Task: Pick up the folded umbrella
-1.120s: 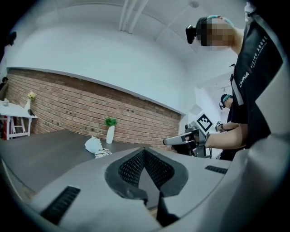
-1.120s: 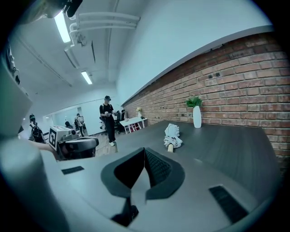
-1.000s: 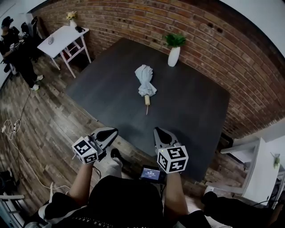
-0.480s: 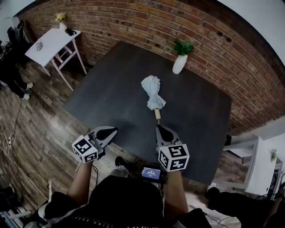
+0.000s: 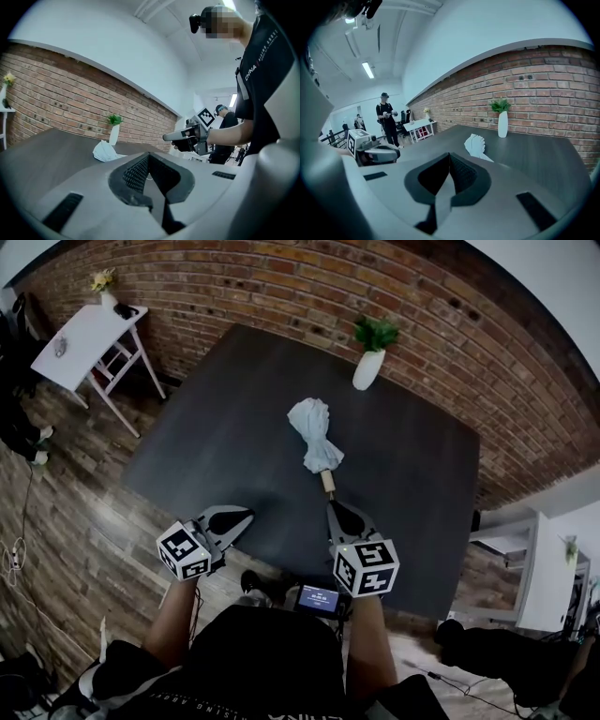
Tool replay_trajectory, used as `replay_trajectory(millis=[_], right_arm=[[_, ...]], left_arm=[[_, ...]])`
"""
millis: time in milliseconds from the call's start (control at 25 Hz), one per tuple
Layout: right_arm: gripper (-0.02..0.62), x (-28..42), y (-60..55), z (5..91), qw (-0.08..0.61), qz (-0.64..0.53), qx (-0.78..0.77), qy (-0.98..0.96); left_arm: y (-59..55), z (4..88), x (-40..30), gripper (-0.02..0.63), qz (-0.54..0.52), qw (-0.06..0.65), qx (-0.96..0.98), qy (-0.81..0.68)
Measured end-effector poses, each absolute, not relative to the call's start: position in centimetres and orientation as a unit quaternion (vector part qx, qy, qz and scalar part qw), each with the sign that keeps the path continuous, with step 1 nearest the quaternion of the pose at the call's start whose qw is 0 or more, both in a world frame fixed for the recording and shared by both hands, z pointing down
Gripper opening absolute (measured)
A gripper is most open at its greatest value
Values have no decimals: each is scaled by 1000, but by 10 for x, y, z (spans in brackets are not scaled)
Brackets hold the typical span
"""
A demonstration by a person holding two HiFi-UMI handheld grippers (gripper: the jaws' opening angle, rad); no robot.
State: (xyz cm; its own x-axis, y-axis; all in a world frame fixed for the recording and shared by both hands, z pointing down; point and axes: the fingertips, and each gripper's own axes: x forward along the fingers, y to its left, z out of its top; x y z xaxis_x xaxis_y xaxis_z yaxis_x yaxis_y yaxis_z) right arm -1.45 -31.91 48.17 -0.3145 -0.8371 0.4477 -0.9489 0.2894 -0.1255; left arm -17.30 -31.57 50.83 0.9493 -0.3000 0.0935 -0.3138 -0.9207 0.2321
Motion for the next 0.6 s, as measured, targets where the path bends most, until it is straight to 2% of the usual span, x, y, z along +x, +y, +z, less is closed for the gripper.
replay_trajectory(millis=[600], right_arm=[[11, 8, -345, 481, 141, 188, 534, -812]], left_arm=[[-331, 500, -144, 3, 33, 119, 974, -190]])
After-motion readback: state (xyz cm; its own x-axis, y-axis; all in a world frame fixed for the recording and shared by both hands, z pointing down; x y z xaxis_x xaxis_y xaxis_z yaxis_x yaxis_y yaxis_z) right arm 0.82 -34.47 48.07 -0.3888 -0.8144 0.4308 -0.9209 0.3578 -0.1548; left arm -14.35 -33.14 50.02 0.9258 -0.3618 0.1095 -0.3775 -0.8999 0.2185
